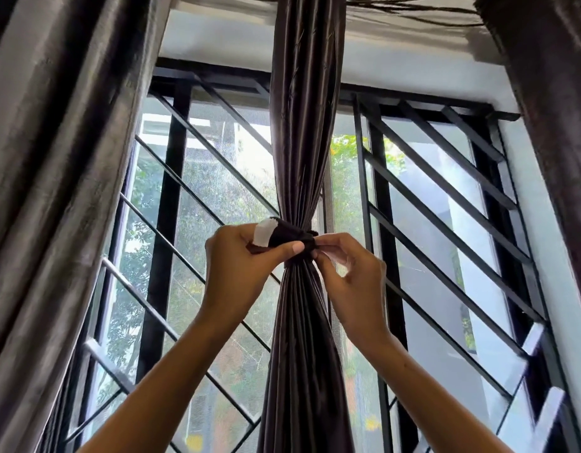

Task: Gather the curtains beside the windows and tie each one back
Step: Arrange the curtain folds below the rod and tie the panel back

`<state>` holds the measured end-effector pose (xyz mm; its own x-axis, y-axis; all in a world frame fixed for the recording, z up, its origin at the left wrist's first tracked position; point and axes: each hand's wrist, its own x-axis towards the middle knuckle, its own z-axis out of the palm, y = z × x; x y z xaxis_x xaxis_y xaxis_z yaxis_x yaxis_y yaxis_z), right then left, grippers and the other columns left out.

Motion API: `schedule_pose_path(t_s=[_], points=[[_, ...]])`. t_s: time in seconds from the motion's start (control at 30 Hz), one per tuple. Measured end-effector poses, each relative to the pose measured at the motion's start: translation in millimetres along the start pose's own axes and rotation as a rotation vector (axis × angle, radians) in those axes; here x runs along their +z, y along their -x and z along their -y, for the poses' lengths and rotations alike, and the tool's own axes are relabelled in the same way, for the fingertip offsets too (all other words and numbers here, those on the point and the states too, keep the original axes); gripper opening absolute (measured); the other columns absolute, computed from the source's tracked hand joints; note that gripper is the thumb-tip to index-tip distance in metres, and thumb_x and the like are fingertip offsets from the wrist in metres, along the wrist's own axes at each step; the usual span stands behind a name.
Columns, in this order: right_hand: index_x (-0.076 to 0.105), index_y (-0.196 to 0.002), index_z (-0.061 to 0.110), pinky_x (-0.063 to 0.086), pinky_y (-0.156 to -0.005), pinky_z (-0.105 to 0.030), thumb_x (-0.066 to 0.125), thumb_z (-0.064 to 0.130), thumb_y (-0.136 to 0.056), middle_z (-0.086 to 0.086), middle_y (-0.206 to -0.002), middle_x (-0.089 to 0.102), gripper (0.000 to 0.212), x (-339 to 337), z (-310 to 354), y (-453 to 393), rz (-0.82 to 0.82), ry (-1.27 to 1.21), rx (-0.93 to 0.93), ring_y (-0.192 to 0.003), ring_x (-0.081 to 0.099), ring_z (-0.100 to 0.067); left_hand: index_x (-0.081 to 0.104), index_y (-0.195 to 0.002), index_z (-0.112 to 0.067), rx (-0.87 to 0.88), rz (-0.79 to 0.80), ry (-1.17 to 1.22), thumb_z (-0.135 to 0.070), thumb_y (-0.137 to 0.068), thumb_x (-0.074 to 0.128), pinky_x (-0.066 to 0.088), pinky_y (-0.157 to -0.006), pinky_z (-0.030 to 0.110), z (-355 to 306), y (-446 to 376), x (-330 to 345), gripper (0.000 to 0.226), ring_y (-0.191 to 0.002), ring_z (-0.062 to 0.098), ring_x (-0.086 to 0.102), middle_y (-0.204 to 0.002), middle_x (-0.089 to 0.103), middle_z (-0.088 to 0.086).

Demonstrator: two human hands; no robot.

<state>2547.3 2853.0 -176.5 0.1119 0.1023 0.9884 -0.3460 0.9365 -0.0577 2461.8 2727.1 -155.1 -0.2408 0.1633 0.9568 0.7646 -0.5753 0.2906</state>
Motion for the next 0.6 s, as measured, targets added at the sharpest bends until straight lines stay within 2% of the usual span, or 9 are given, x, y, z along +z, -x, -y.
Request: schedule_pose_path(t_s=[0.17,0.2,0.27,0.33,0.43,0.5,0.57,0.6], points=[[0.067,-0.095,0.004,0.052,-0.083,-0.017,0.064,-0.008,-0.083,0.002,-0.092,0.071,0.017,-2.0,0.5,-0.4,-0.002,0.045,-0.048,-0.090,0.067,-0.001,0.078,-0.086,-0.016,0.007,-0.033,-0.006,-0.013,-0.069,0.082,0.052,-0.065,0.019,-1.1,1.8,2.8,0.018,-0.072,0.005,0.070,-0.073,0.074,-0.004],[0.067,-0.095,0.003,0.052,-0.083,-0.017,0.065,-0.006,-0.083,-0.001,-0.096,0.069,0.015,-2.4,0.5,-1.4,-0.013,0.050,-0.068,-0.093,0.067,-0.003,0.078,-0.086,-0.017,0.002,-0.036,-0.002,-0.015,-0.069,0.082,0.051,-0.064,0.019,-0.9,2.0,3.1,0.018,-0.071,0.006,0.070,-0.072,0.074,-0.005],[0.068,-0.093,0.004,0.052,-0.082,-0.018,0.067,-0.005,-0.083,-0.004,-0.101,0.067,0.014,-2.4,-0.4,-3.3,-0.023,0.045,-0.074,-0.094,0.065,-0.005,0.078,-0.086,-0.019,-0.022,-0.039,0.012,-0.018,-0.072,0.081,0.056,-0.066,0.031,1.6,1.5,3.8,0.015,-0.073,0.016,0.071,-0.072,0.074,-0.003],[0.067,-0.091,0.006,0.052,-0.081,-0.018,0.066,-0.006,-0.082,0.001,-0.093,0.069,0.015,-2.0,0.8,-2.5,-0.006,0.032,-0.020,-0.090,0.067,-0.004,0.078,-0.085,-0.020,-0.033,-0.050,0.009,-0.020,-0.073,0.080,0.056,-0.071,0.042,3.7,0.9,4.4,0.012,-0.077,0.027,0.070,-0.071,0.074,0.001],[0.065,-0.088,0.014,0.045,-0.068,-0.017,0.068,0.000,-0.082,0.012,-0.084,0.069,0.015,-4.2,-1.8,-2.7,0.004,0.159,-0.044,-0.086,0.066,-0.001,0.078,-0.084,-0.020,-0.022,-0.052,0.003,-0.019,-0.072,0.080,0.054,-0.068,0.034,4.9,1.6,5.3,0.012,-0.074,0.024,0.070,-0.070,0.074,0.001],[0.062,-0.087,0.022,0.045,-0.068,-0.026,0.070,0.006,-0.080,0.016,-0.084,0.068,0.019,-6.7,-0.9,-4.1,0.018,0.249,-0.080,-0.087,0.064,-0.002,0.078,-0.084,-0.019,-0.017,-0.065,-0.013,-0.019,-0.072,0.080,0.053,-0.065,0.031,5.9,2.0,5.6,0.012,-0.070,0.021,0.069,-0.069,0.073,0.001],[0.055,-0.090,0.027,0.048,-0.081,-0.043,0.071,0.008,-0.080,0.021,-0.081,0.065,0.026,-9.0,3.5,-5.0,0.059,0.274,-0.076,-0.089,0.064,-0.001,0.077,-0.081,-0.021,-0.019,-0.102,-0.042,-0.020,-0.072,0.081,0.052,-0.064,0.031,8.2,0.6,6.0,0.010,-0.066,0.016,0.068,-0.067,0.072,-0.001],[0.050,-0.093,0.027,0.044,-0.090,-0.049,0.070,0.007,-0.081,0.023,-0.080,0.064,0.031,-10.3,6.6,-3.9,0.096,0.268,-0.051,-0.091,0.063,0.003,0.076,-0.078,-0.025,-0.014,-0.120,-0.056,-0.020,-0.071,0.081,0.052,-0.064,0.032,8.3,0.2,6.3,0.010,-0.065,0.015,0.067,-0.066,0.072,-0.003]])
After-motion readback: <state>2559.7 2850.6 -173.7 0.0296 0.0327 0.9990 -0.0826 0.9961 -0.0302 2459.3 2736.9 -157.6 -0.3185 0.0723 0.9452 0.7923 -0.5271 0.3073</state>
